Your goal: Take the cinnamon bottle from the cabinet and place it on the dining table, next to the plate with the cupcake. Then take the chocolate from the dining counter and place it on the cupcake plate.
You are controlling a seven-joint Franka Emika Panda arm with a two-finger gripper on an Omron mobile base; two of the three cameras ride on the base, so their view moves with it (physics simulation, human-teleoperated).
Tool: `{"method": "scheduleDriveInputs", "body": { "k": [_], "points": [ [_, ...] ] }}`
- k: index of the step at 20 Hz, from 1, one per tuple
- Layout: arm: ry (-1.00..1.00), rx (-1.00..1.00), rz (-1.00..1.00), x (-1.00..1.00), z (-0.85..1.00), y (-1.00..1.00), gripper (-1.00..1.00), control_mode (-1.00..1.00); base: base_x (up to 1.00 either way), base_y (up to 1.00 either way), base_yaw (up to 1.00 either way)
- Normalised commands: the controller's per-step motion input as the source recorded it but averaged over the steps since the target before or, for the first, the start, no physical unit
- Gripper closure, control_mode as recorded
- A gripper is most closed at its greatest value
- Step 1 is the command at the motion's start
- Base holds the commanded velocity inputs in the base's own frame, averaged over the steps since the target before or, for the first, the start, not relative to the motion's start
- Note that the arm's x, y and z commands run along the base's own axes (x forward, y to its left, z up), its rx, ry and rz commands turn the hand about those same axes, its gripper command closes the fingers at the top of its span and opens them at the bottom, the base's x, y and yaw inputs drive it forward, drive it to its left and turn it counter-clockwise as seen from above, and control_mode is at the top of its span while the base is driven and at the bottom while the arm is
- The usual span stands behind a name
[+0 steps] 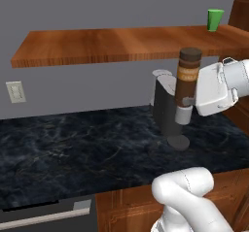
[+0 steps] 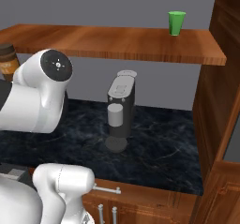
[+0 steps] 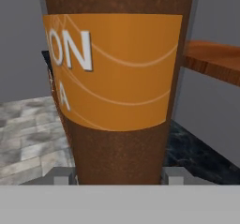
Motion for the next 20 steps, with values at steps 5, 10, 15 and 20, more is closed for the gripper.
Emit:
{"method": "scheduleDriveInputs", "body": {
  "k": [5, 10, 15, 20],
  "points": [
    [0.0, 0.0, 0.0, 0.0, 0.0, 0.0, 1.0, 1.0, -0.31, 0.01, 0.0],
    [0.0, 0.0, 0.0, 0.0, 0.0, 0.0, 1.0, 1.0, -0.52, 0.01, 0.02],
    [0.0, 0.0, 0.0, 0.0, 0.0, 0.0, 1.0, 1.0, -0.5, 0.0, 0.56],
    [0.0, 0.0, 0.0, 0.0, 0.0, 0.0, 1.0, 1.0, -0.22, -0.03, 0.98]
  ]
}}
